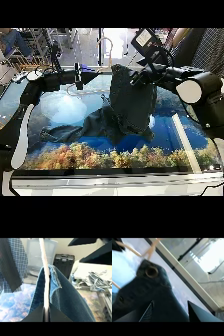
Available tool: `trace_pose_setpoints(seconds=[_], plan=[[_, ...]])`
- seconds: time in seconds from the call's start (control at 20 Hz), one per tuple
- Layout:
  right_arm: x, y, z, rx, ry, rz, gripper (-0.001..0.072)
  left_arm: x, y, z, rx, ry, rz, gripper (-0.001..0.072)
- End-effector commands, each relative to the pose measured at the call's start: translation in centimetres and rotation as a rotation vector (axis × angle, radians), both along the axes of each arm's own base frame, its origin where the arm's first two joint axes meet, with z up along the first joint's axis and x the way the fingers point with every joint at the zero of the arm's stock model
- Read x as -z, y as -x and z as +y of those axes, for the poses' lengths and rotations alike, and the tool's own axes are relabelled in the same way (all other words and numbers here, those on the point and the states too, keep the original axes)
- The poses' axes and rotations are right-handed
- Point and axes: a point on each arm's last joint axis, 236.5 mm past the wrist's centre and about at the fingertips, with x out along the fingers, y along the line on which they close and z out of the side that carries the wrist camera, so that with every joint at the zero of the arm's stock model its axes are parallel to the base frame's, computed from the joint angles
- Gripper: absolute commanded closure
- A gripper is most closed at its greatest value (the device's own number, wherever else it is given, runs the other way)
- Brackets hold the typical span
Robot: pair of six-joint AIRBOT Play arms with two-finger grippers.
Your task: Fold the clothes and pants, and hang the long-sleeved shirts on hangers.
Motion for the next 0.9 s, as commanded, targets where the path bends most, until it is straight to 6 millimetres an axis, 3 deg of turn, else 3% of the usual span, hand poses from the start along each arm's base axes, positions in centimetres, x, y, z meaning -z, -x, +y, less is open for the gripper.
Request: trace_pose_setpoints(seconds=[0.0, 0.25, 0.35, 0.45, 0.5, 0.55, 0.6, 0.65, 0.7, 0.85], plan=[[2.5, -2.0, -2.8, 0.019, 0.103, 0.029, 0.0183, 0.0, 0.0, 0.0, -0.002, 0.001, 0.0, 0.0684], [5.8, -7.1, 0.6, -0.059, 0.125, -0.058, 0.0246, 0.0, 0.0, -0.1, -0.001, 0.001, 0.0, 0.0684], [7.1, -7.6, 2.3, -0.097, 0.125, -0.059, 0.0411, 0.0, 0.0, -0.1, -0.001, 0.001, 0.0, 0.0682], [8.1, -6.8, 3.5, -0.145, 0.171, -0.041, 0.0671, 0.0, 0.0, -0.1, -0.002, 0.0, -0.003, 0.0682], [8.4, -6.5, 3.7, -0.159, 0.186, -0.033, 0.0669, -0.1, -0.2, 0.0, -0.01, 0.002, -0.003, 0.0682], [8.6, -6.2, 3.8, -0.165, 0.192, -0.02, 0.067, -0.1, -0.9, 0.2, -0.038, 0.005, -0.002, 0.0631], [8.8, -6.0, 3.5, -0.165, 0.205, -0.006, 0.0671, -0.3, -1.9, 0.6, -0.081, 0.011, 0.001, 0.0427], [9.2, -5.8, 3.1, -0.16, 0.229, 0.006, 0.0672, -0.4, -3.4, 1.3, -0.146, 0.019, 0.005, 0.0154], [9.5, -5.7, 2.8, -0.158, 0.251, 0.019, 0.0673, -0.5, -4.6, 2.1, -0.199, 0.023, 0.007, 0.0056], [10.2, -5.6, 1.4, -0.119, 0.256, 0.067, 0.0674, -0.7, -6.4, 4.8, -0.276, 0.038, 0.046, 0.0046]])
